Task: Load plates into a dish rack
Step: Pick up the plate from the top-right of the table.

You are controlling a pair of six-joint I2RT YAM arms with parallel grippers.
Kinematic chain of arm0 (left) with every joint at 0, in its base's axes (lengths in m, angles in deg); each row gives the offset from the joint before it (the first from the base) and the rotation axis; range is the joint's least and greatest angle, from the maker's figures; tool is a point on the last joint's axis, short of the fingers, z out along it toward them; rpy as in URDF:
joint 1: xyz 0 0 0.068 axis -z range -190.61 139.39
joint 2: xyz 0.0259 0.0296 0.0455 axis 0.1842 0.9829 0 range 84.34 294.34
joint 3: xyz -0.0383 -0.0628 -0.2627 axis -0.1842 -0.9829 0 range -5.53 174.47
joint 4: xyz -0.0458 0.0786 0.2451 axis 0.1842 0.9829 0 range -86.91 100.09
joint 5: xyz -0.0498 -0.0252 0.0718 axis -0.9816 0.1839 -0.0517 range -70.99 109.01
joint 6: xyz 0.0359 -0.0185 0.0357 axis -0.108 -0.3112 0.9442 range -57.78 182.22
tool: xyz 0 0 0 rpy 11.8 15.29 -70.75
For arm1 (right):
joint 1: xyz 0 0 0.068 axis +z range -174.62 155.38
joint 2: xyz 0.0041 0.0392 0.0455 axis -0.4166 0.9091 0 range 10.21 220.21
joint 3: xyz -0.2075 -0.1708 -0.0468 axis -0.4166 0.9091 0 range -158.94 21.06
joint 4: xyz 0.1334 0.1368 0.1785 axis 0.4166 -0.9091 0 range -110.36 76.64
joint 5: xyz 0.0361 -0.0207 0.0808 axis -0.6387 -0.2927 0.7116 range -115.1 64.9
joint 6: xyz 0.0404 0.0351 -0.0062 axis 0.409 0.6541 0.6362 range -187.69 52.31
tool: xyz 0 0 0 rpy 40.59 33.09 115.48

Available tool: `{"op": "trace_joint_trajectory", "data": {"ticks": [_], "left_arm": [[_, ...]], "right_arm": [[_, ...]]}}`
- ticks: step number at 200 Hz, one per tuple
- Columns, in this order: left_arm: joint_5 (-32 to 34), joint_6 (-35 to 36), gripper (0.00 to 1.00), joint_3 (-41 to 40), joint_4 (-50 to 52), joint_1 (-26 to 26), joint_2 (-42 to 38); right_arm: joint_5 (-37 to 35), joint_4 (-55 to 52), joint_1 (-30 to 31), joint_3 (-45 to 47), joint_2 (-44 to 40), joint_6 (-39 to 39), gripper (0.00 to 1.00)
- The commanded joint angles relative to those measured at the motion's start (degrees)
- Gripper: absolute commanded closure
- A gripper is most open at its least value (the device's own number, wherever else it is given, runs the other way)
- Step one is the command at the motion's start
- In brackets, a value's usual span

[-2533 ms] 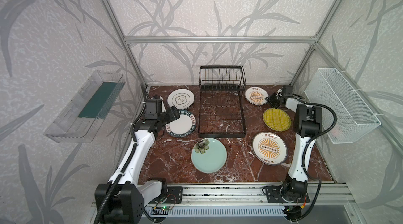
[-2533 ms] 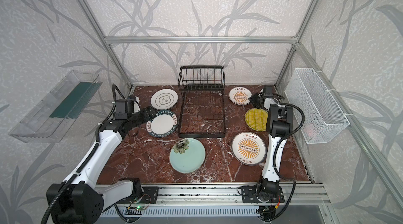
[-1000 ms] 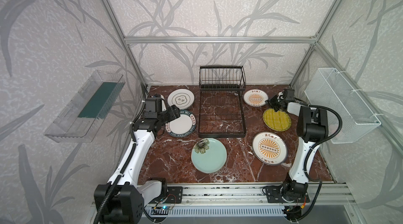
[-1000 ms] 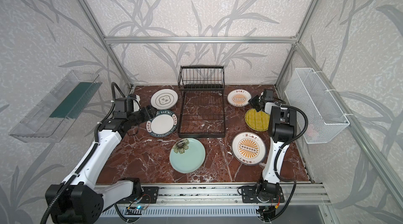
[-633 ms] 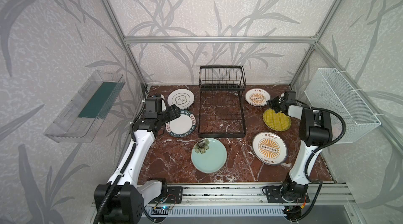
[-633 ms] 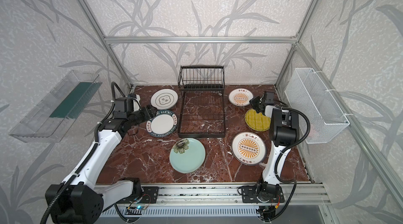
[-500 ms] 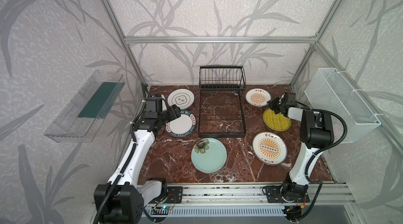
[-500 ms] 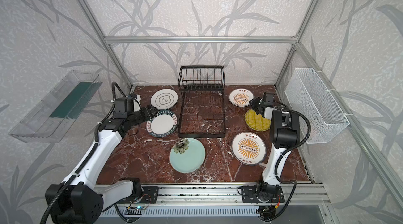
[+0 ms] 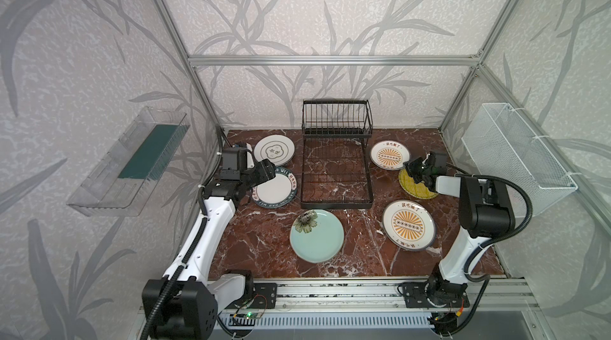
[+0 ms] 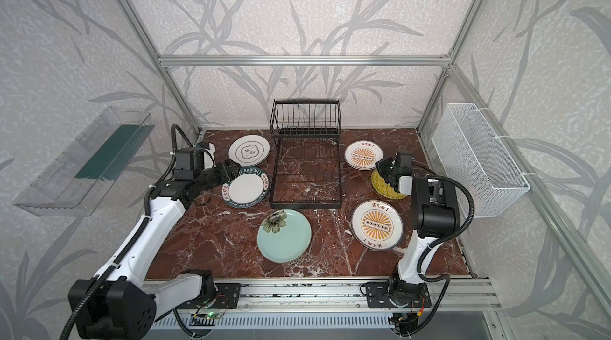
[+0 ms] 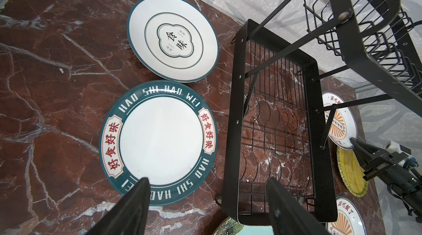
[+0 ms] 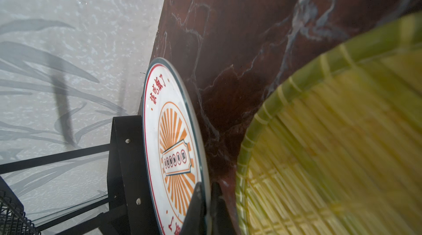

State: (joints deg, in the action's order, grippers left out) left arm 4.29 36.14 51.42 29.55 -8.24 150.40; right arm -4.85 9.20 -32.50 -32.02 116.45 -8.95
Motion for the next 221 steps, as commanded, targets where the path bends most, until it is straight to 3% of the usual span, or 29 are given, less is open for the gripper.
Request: {"op": "trace_joint_trajectory", "data": {"ticks": [1, 97, 169, 221], "left_arm": [[-0.3, 0.7, 0.22, 1.0, -0.2, 0.6, 0.1], [-1.5, 0.8, 0.22, 3.7, -3.0, 3.7, 4.5], [-4.4, -0.8, 0.23, 3.0, -8.1, 6.5, 6.5], [-7.8, -3.8, 0.23, 1.9, -13.2, 9.6, 9.6]], "right_arm": [[-0.9, 4.7, -0.1, 1.9, -5.1, 0.1, 1.0], [1.7, 5.3, -0.1, 14.8, -18.3, -0.6, 1.0], [4.8, -8.0, -0.1, 18.7, -33.5, -6.6, 1.0], [11.2, -12.1, 0.5, 21.2, -38.3, -9.2, 1.0]]}}
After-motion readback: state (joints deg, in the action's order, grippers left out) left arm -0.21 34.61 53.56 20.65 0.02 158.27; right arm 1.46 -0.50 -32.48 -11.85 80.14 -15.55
